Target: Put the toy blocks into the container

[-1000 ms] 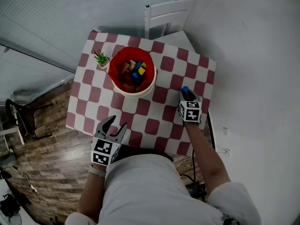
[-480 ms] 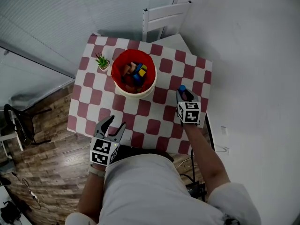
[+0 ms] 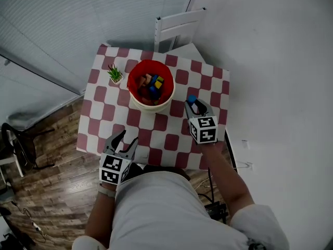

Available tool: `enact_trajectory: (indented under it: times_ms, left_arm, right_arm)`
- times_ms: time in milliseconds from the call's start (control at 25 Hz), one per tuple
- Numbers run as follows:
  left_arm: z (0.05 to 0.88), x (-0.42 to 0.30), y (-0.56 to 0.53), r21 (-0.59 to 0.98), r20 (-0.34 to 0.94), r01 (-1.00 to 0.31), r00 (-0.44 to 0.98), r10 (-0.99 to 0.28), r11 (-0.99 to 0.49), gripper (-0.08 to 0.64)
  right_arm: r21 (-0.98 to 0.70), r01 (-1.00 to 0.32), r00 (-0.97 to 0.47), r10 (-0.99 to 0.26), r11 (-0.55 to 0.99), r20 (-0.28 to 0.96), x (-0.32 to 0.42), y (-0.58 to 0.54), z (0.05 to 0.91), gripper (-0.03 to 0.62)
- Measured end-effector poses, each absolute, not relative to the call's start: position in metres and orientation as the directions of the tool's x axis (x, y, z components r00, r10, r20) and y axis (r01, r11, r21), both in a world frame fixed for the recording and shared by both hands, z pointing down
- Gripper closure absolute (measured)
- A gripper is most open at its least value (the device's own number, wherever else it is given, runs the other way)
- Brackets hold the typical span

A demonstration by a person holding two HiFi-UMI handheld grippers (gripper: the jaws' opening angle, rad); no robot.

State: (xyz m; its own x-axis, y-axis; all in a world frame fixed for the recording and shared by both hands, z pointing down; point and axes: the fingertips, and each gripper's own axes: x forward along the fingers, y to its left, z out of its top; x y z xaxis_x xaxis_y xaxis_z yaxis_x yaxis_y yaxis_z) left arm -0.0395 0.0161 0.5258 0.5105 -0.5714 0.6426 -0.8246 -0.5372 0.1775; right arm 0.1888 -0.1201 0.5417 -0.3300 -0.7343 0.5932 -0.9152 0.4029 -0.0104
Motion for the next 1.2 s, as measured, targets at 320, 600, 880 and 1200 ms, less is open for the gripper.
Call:
enact_trajectory:
  times_ms: [320, 600, 880, 1200]
  left_arm:
    - [0.519, -0.057, 0.015, 0.181, 0.617, -0.807, 0.538, -0.574, -0.562, 0.365]
    - [0.512, -0.075, 0.01, 0.188, 0.595, -0.802, 0.552, -0.584, -0.567, 0.365]
    - [0.513, -0.088, 0.009, 0.199, 0.592, -0.797, 0.561, -0.578, -0.57, 0.365]
    - [0.513, -0.097, 0.006, 0.217, 0.586, -0.804, 0.561, -0.585, -0.554, 0.365]
  right_arm:
    - [-0.019, -0.898, -0.38, -0.75, 0.44, 0.541, 0.142, -0.114, 0.496, 0.451]
    - [-0.018, -0.881, -0.415, -0.755, 0.472, 0.508, 0.106, -0.114, 0.465, 0.451]
    - [-0.012, -0.863, -0.438, -0.736, 0.504, 0.516, 0.077, -0.122, 0.458, 0.451]
    - [-0.01, -0.842, -0.451, -0.694, 0.539, 0.562, 0.059, -0.133, 0.469, 0.451]
